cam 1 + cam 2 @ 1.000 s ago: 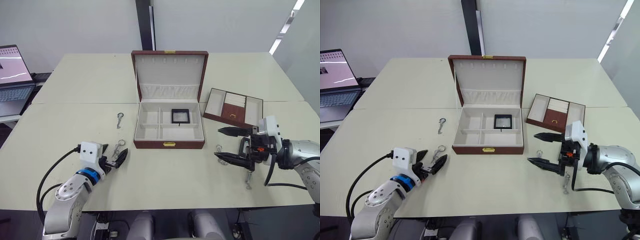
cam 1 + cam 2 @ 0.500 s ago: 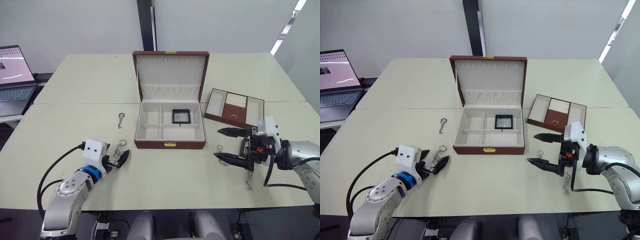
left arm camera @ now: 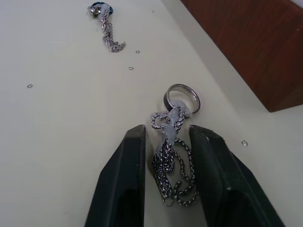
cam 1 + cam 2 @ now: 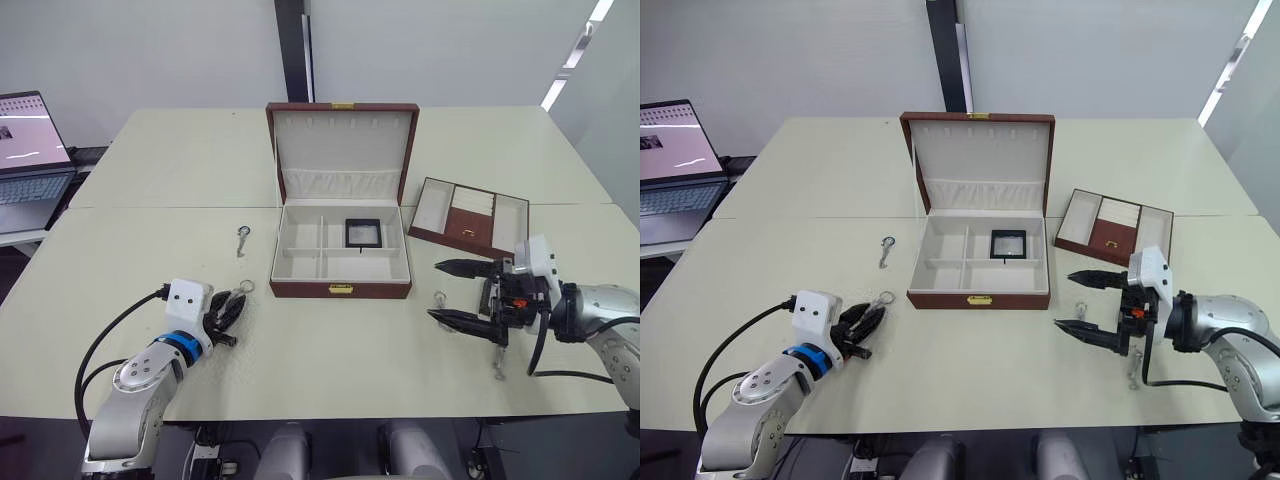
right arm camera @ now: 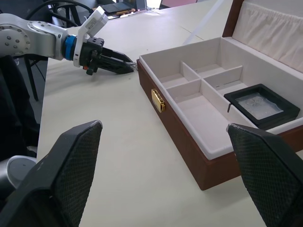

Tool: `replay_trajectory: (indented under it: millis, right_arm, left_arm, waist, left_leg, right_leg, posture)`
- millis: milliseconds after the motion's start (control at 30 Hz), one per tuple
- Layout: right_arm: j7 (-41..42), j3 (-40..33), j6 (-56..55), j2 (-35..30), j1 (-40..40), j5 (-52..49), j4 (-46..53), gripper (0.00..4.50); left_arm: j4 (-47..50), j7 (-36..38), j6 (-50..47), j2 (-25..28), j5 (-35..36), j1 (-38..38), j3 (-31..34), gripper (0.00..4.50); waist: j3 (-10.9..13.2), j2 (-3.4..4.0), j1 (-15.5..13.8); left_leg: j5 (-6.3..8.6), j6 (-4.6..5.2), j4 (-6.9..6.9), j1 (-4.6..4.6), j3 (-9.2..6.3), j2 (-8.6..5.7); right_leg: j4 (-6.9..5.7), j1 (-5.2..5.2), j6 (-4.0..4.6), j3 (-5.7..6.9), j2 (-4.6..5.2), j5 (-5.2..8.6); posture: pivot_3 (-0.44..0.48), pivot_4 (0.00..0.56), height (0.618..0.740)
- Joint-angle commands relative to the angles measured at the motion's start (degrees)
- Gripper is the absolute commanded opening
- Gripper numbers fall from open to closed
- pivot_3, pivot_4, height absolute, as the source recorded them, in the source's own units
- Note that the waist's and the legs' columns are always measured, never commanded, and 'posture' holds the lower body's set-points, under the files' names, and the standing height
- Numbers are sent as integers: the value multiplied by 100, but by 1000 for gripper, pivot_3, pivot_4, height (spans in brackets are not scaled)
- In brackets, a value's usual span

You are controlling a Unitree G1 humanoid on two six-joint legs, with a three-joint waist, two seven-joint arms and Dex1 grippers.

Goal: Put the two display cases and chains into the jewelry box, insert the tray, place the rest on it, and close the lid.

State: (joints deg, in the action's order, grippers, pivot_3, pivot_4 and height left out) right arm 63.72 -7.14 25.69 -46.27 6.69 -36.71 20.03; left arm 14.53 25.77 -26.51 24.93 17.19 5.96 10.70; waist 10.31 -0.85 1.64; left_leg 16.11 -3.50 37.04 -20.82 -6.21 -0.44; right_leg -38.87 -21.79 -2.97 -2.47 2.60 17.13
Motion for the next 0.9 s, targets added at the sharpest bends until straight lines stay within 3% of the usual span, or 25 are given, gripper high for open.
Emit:
replay_trajectory:
  millis: [33, 100, 500, 900]
  right_arm:
    - [62, -11, -72, -50, -32, 13, 213, 4500]
    - [61, -15, -75, -49, -38, 6, 225, 4500]
    - [-31, -44, 59, -44, 184, -128, 324, 4500]
    - [-179, -241, 327, -33, 409, -443, 515, 4500]
  left_arm:
    - [-235, 63, -38, -43, -4, 115, -92, 400]
    - [-271, 45, 6, -61, 1, 121, -70, 13]
    - [-28, -54, 407, -345, 378, 80, 479, 13]
    - [954, -126, -294, -2, 972, -268, 764, 13]
  waist:
    - [0, 1, 0]
    - [-1, 2, 0]
    - [-1, 1, 4]
    - [8, -13, 1]
  left_leg:
    - [0, 0, 0, 0, 0, 0]
    - [0, 0, 0, 1, 0, 0]
    - [0, 0, 0, 2, -2, 2]
    - [0, 0, 0, -4, -9, 4]
  right_leg:
    - [0, 0, 0, 0, 0, 0]
    - [1, 1, 0, 0, 0, 0]
    - [1, 2, 0, 3, -2, 0]
    - [1, 0, 0, 9, -4, 0]
  posture:
    - [0, 150, 740]
    - [0, 150, 740]
    - [0, 150, 740]
    - [0, 150, 740]
